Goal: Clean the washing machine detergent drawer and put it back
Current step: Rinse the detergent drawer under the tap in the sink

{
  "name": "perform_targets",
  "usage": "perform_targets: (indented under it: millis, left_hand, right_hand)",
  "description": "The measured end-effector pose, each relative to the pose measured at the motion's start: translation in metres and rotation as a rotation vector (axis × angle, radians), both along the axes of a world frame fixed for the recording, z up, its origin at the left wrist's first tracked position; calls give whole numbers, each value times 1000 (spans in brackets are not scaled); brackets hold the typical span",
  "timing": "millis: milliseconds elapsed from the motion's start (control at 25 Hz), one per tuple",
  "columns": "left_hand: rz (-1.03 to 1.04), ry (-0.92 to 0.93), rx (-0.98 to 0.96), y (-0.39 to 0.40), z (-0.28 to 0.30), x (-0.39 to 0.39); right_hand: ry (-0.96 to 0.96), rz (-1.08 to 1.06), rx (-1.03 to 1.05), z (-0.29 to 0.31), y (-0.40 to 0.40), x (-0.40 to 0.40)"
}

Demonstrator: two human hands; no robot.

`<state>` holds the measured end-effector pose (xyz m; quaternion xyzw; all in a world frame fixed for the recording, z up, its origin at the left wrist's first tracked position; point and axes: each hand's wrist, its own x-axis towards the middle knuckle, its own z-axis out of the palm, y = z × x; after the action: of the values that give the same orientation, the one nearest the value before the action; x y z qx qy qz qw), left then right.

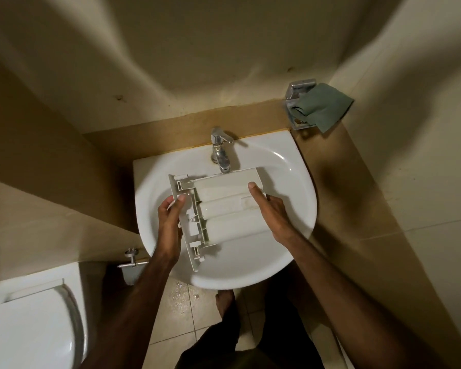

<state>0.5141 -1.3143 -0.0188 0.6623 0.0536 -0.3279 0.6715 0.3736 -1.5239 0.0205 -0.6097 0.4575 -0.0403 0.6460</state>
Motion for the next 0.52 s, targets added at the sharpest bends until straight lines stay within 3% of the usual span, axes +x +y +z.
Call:
perform_targets:
  millis: [160,360,440,520]
  left_hand:
    - [-212,99,3,-1,-5,11]
    - [-253,106,-2,-5,-6,10]
    - [-219,83,30,-8,0,6]
    - [-195,41,49,-11,2,4]
  right_hand:
    - [48,88,-18,-19,-19,11]
    - [173,67,-185,-38,-29,33]
    - [173,5,-345,-42,-25,42]
    - [166,-8,-665,-48,-23,50]
